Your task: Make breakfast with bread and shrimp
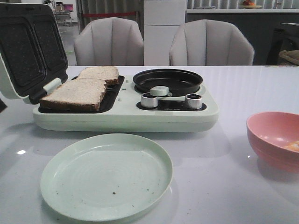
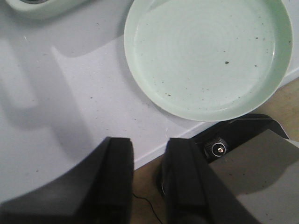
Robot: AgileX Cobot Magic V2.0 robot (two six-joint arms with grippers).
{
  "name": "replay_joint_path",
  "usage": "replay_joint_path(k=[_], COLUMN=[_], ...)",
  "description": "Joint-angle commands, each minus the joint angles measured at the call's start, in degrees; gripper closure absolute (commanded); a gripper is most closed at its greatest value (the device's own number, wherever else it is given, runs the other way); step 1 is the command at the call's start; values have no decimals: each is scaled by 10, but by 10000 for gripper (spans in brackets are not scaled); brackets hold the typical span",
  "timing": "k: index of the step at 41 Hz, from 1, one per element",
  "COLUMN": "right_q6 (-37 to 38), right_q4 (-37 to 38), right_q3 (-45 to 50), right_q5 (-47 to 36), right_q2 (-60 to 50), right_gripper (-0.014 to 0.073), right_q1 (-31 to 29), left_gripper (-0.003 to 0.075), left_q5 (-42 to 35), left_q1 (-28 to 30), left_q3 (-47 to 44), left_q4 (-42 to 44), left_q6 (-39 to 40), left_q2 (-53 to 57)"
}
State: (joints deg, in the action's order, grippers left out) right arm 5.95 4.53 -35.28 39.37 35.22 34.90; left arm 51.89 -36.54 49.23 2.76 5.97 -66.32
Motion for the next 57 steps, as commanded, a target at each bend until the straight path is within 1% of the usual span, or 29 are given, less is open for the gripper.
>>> replay_joint_path(k=[1, 5, 9, 19, 24, 27, 32, 37, 42, 47, 52, 57], right_q6=[2, 2, 2, 2, 2, 2, 2, 2, 2, 2, 2, 2], right_q4=[5, 5, 5, 5, 5, 5, 5, 5, 5, 5, 5, 5], right_q3=[-15, -15, -15, -15, -15, -15, -15, -15, -15, -15, -15, -15], right_q5=[-42, -42, -42, -42, -42, -42, -42, -42, -42, -42, -42, -42], right_q2=[-2, -2, -2, -2, -2, -2, -2, -2, -2, -2, -2, -2], right_gripper=[102, 102, 102, 102, 102, 102, 102, 102, 102, 102, 102, 102], right_q1=[-2, -2, -2, -2, -2, -2, -2, -2, -2, -2, -2, -2], left_gripper=[629, 614, 614, 615, 615, 616, 619, 619, 619, 619, 619, 619], left_q5=[-26, -39, -42, -56, -97, -111, -114, -111, -115, -115, -96, -65], left_q1=[10, 48, 103, 310, 418, 467, 523, 547, 546, 546, 542, 526], left_q3=[37, 47, 50, 51, 54, 67, 110, 166, 225, 282, 337, 381], left_q4=[-17, -28, -58, -184, -221, -237, -293, -354, -371, -408, -446, -452], left_q6=[2, -1, -34, -140, -146, -149, -202, -248, -251, -251, -268, -281], left_q2=[-32, -50, -52, -51, -53, -61, -89, -128, -181, -233, -278, -310])
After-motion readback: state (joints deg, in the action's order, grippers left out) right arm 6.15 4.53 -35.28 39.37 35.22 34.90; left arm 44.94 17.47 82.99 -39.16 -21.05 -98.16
